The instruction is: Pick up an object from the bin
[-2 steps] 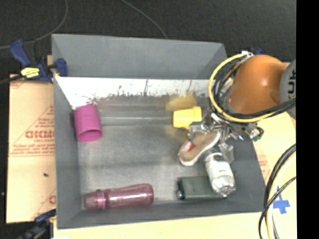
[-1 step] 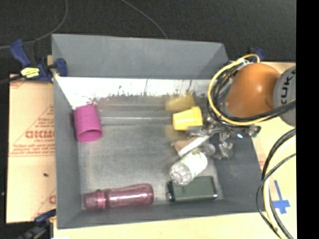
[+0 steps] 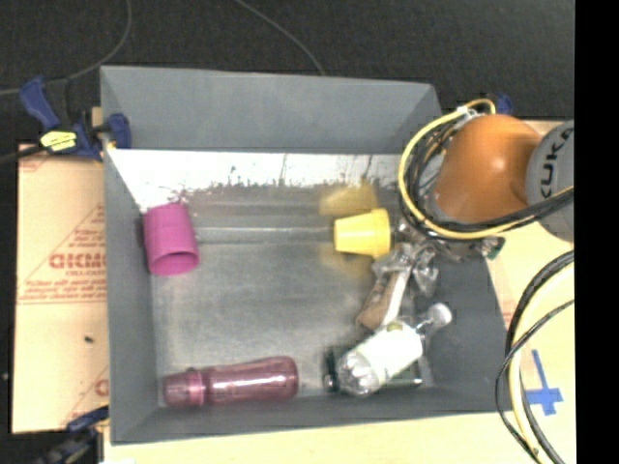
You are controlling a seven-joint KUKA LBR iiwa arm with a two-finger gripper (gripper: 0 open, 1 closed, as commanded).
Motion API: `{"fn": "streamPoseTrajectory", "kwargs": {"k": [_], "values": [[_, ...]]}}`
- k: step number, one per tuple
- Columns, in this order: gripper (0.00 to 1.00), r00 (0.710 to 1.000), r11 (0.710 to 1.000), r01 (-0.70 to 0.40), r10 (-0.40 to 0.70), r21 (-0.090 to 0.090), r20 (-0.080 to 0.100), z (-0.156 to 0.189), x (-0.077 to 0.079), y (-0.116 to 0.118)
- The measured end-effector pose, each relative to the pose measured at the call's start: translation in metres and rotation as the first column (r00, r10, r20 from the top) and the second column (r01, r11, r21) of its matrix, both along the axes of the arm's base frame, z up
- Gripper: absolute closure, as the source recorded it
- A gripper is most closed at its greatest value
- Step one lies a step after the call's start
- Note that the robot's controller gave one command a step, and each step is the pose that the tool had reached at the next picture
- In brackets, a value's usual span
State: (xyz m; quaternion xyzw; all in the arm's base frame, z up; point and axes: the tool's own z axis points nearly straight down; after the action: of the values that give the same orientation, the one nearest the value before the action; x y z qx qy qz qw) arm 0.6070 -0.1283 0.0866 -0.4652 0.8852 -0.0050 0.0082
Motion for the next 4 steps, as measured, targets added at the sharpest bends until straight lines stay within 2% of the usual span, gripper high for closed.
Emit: {"fn": "streamPoseTrajectory", "kwargs": {"k": [2, 4], "values": [[1.0, 1.0, 1.0, -0.008, 0.008, 0.002, 0.004, -0.0071, 0.0039, 0.0024], [1.0, 1.0, 1.0, -0.006, 0.006, 0.003, 0.002, -0.0002, 0.0028, 0.0024]]}}
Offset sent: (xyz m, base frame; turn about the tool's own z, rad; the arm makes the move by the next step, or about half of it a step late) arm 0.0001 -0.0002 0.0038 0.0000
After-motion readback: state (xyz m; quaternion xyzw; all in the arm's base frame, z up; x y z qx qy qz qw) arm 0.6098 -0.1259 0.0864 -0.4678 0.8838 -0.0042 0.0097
